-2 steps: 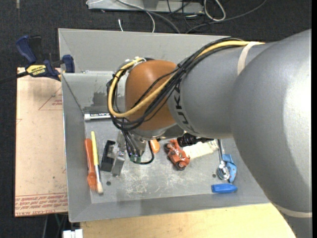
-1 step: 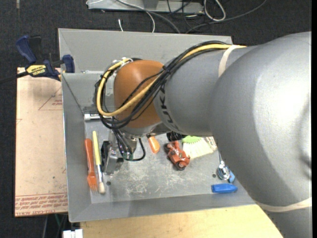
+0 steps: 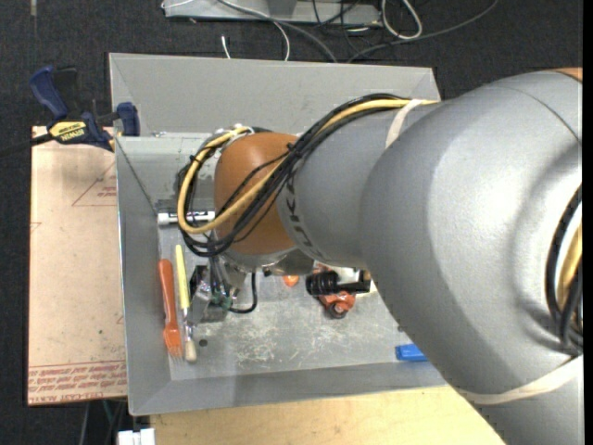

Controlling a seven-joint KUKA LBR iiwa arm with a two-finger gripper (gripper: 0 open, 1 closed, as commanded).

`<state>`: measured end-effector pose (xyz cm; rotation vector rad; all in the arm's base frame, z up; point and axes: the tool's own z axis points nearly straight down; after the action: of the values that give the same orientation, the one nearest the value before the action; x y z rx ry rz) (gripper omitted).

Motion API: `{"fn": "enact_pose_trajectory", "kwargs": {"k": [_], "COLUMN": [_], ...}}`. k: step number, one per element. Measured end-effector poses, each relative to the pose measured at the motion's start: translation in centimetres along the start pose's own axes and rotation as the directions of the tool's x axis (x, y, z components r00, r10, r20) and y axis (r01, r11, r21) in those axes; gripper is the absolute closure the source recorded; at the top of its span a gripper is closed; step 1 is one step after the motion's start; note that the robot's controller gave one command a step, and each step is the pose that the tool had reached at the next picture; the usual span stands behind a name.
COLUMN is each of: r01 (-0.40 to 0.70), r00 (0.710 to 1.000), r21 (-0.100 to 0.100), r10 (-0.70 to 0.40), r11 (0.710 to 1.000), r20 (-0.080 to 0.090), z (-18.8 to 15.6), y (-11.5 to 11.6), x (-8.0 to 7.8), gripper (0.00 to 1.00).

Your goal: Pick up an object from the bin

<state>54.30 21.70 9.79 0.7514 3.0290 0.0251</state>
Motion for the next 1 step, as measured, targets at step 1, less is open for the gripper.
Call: {"fn": "enact_pose_trajectory", "kwargs": {"k": [1], "r01": [0.003], "r00": [1.0], "r21": [-0.012], "r10": [-0.003], "r11": [1.0], "r20": [0.005], "z": [1.43], "y": [0.66], "x": [-0.65], "gripper": [1.0]}}
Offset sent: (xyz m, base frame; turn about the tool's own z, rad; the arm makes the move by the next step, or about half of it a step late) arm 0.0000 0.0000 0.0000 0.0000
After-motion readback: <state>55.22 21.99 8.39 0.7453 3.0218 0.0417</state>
